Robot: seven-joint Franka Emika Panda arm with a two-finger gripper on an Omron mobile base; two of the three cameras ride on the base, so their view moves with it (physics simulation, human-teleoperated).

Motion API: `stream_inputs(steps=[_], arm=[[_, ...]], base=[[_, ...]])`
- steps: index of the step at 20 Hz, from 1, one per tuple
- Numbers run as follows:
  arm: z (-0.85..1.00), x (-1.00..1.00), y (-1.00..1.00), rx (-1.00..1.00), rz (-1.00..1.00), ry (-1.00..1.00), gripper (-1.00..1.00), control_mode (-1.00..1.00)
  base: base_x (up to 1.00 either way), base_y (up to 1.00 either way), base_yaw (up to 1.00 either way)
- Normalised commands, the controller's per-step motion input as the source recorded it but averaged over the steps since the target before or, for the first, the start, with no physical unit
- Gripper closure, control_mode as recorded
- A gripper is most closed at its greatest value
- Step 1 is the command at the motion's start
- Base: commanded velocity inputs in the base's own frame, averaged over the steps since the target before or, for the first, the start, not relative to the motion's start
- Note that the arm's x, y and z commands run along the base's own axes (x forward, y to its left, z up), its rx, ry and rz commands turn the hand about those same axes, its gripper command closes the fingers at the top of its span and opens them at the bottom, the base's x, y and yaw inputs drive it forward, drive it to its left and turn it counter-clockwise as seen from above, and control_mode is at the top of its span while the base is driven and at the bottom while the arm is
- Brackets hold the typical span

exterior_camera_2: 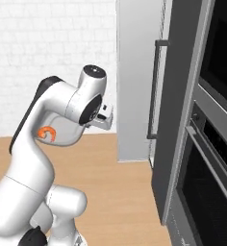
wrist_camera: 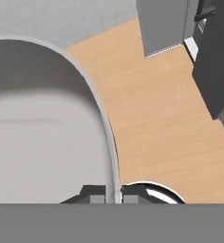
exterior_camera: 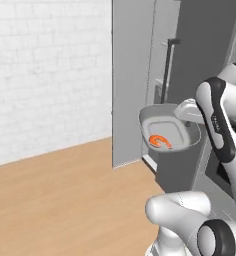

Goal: Take the meat container that has the shrimp and place it on the second highest rack of the freezer. Then take the vegetable container that has the broccoli and mushroom and place it on the highest rack of the freezer.

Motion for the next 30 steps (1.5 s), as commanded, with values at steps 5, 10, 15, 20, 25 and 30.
stream_inputs(steps=[5,10,15,20,25,30], arm=[[0.0,0.0,0.0,0.0,0.0,0.0,1.0,1.0],[0.0,0.0,0.0,0.0,0.0,0.0,1.0,1.0],[0.0,0.0,0.0,0.0,0.0,0.0,1.0,1.0],[0.0,0.0,0.0,0.0,0.0,0.0,1.0,1.0],[0.0,0.0,0.0,0.0,0.0,0.0,1.0,1.0],[0.0,0.0,0.0,0.0,0.0,0.0,1.0,1.0]], base=[[1.0,0.53,-0.38],[1.0,0.63,-0.35],[0.82,0.65,-0.48],[0.57,0.75,-0.54],[0.31,0.71,-0.52],[0.04,0.71,-0.47]])
